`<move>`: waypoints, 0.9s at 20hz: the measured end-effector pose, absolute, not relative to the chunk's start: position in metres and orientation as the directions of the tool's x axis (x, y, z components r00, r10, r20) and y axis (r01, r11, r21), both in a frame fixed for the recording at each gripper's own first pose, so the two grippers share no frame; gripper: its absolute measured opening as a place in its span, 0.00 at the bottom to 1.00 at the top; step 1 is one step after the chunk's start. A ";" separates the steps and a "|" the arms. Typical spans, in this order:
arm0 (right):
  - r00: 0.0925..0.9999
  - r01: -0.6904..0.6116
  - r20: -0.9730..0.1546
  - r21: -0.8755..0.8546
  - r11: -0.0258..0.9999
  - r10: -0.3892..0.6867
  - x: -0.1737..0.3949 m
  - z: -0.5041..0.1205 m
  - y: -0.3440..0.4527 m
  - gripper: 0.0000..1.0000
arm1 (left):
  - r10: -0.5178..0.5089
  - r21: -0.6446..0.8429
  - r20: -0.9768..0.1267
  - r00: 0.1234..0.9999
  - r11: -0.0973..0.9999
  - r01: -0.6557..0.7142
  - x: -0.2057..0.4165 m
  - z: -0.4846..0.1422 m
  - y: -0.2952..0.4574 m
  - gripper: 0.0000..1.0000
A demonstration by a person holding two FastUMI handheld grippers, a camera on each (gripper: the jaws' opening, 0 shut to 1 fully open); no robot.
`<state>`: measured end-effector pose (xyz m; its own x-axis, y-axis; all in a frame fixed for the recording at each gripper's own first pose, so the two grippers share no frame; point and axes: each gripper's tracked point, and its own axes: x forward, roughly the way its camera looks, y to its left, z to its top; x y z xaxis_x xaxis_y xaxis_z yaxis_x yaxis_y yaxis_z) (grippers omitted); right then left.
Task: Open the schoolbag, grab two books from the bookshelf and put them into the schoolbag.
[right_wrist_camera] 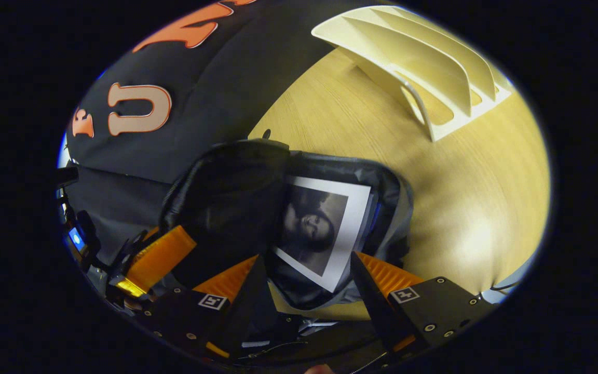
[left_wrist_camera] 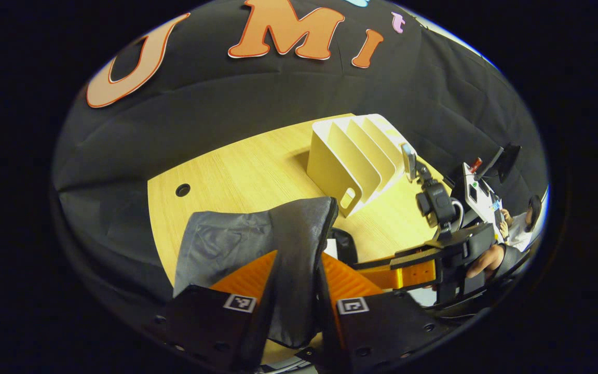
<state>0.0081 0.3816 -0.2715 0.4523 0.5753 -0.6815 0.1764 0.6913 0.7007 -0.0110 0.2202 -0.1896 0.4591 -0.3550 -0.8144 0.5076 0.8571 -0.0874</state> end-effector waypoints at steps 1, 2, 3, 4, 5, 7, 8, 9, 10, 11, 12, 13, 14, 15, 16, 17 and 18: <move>0.459 0.156 -0.686 0.688 0.708 0.565 0.009 -0.266 0.366 0.98 | -0.353 -0.092 -0.814 0.462 0.862 0.498 -0.016 -0.195 0.211 0.47; 0.468 0.137 -0.688 0.676 0.724 0.554 0.010 -0.261 0.350 0.99 | -0.342 -0.089 -0.815 0.468 0.872 0.482 -0.022 -0.201 0.204 0.61; 0.475 0.120 -0.693 0.662 0.740 0.543 0.011 -0.257 0.333 0.98 | -0.329 -0.090 -0.816 0.474 0.884 0.459 -0.026 -0.203 0.194 0.68; 0.479 0.107 -0.696 0.652 0.751 0.535 0.010 -0.252 0.315 0.98 | -0.323 -0.100 -0.817 0.477 0.895 0.435 -0.031 -0.205 0.182 0.74; 0.484 0.092 -0.692 0.649 0.755 0.536 0.011 -0.246 0.300 0.98 | -0.324 -0.113 -0.813 0.484 0.903 0.415 -0.038 -0.206 0.170 0.74; 0.497 0.064 -0.681 0.648 0.759 0.539 0.014 -0.235 0.270 0.98 | -0.320 -0.124 -0.801 0.506 0.916 0.382 -0.042 -0.205 0.142 0.74; 0.507 0.054 -0.674 0.647 0.760 0.537 0.014 -0.230 0.256 0.98 | -0.314 -0.124 -0.793 0.522 0.922 0.367 -0.044 -0.205 0.130 0.75; 0.517 0.045 -0.667 0.648 0.761 0.537 0.016 -0.225 0.240 0.98 | -0.312 -0.127 -0.785 0.535 0.927 0.353 -0.045 -0.206 0.116 0.77; 0.526 0.038 -0.657 0.653 0.756 0.541 0.015 -0.220 0.228 0.98 | -0.305 -0.126 -0.776 0.552 0.933 0.338 -0.045 -0.203 0.102 0.82; 0.534 0.036 -0.645 0.663 0.747 0.547 0.016 -0.216 0.217 0.98 | -0.298 -0.123 -0.764 0.573 0.938 0.324 -0.046 -0.198 0.088 0.86; 0.540 0.037 -0.637 0.670 0.741 0.549 0.014 -0.214 0.205 0.98 | -0.288 -0.116 -0.754 0.590 0.943 0.311 -0.047 -0.194 0.075 0.94; 0.545 0.037 -0.634 0.672 0.740 0.548 0.013 -0.214 0.195 0.98 | -0.271 -0.104 -0.741 0.614 0.950 0.293 -0.049 -0.192 0.064 0.94; 0.550 0.032 -0.632 0.670 0.742 0.546 0.012 -0.214 0.187 0.98 | -0.247 -0.084 -0.726 0.642 0.958 0.273 -0.048 -0.189 0.055 0.94; 0.556 0.018 -0.625 0.668 0.744 0.548 0.010 -0.212 0.180 0.98 | -0.218 -0.061 -0.705 0.675 0.967 0.249 -0.046 -0.184 0.048 0.95; 0.566 0.007 -0.621 0.662 0.750 0.543 0.011 -0.211 0.174 0.98 | -0.185 -0.033 -0.676 0.713 0.975 0.222 -0.041 -0.181 0.041 0.97; 0.579 -0.006 -0.617 0.650 0.760 0.533 0.012 -0.211 0.167 0.98 | -0.155 -0.011 -0.648 0.745 0.981 0.195 -0.038 -0.179 0.033 0.98; 0.594 -0.022 -0.612 0.637 0.771 0.522 0.013 -0.211 0.161 0.98 | -0.126 0.004 -0.613 0.780 0.987 0.162 -0.036 -0.177 0.031 0.97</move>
<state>0.0129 0.1609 -0.2112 0.5944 0.5222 -0.6115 -0.0224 0.7709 0.6365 -0.0358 0.0308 -0.1774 0.7799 -0.1259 -0.6132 0.1622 0.9867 0.0037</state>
